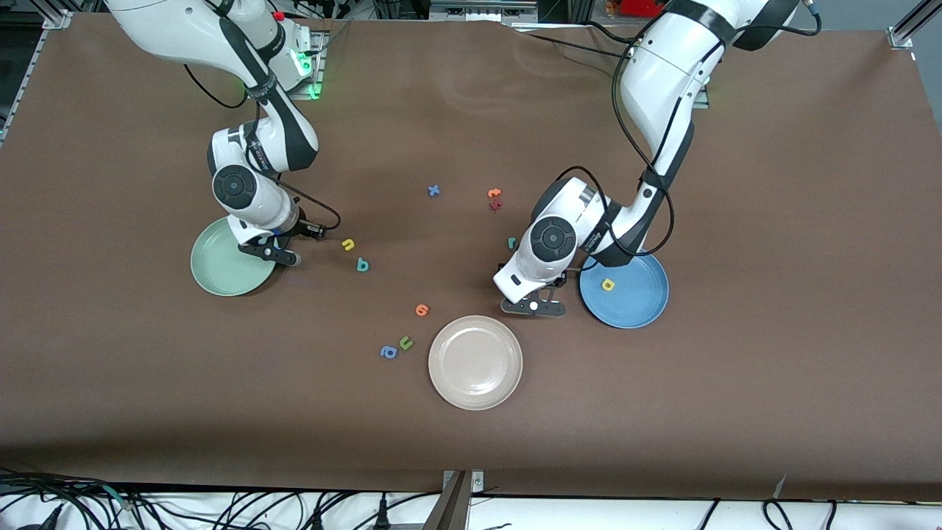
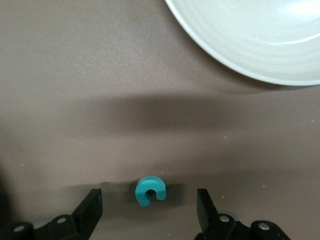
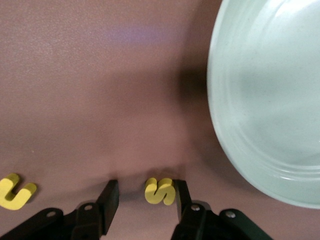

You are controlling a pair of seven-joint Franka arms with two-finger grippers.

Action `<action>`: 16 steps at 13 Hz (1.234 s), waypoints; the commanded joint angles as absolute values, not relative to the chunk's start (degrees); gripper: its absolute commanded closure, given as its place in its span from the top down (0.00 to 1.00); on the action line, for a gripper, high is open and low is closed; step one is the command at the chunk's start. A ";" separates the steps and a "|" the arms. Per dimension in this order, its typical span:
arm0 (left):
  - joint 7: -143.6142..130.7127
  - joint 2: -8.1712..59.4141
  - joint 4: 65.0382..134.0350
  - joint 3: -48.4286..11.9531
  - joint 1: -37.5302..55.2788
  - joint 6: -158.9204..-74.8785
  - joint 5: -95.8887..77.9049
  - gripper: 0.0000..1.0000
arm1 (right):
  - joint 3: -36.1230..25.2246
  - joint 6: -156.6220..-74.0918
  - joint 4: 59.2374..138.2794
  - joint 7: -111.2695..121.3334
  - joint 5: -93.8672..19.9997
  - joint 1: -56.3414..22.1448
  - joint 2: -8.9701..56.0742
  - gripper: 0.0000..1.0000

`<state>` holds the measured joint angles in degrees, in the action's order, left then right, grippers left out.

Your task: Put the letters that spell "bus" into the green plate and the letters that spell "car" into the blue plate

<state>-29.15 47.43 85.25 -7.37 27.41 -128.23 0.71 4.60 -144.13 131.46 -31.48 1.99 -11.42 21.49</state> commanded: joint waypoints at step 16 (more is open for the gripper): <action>-22.41 40.25 84.99 -6.42 20.83 -108.10 10.44 0.11 | 3.16 -147.39 132.54 -27.95 2.11 -11.08 21.80 0.54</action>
<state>-24.16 39.70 83.89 -6.13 21.38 -108.18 7.05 3.31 -145.80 131.70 -28.85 2.02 -11.36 21.51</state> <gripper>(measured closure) 0.722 0.449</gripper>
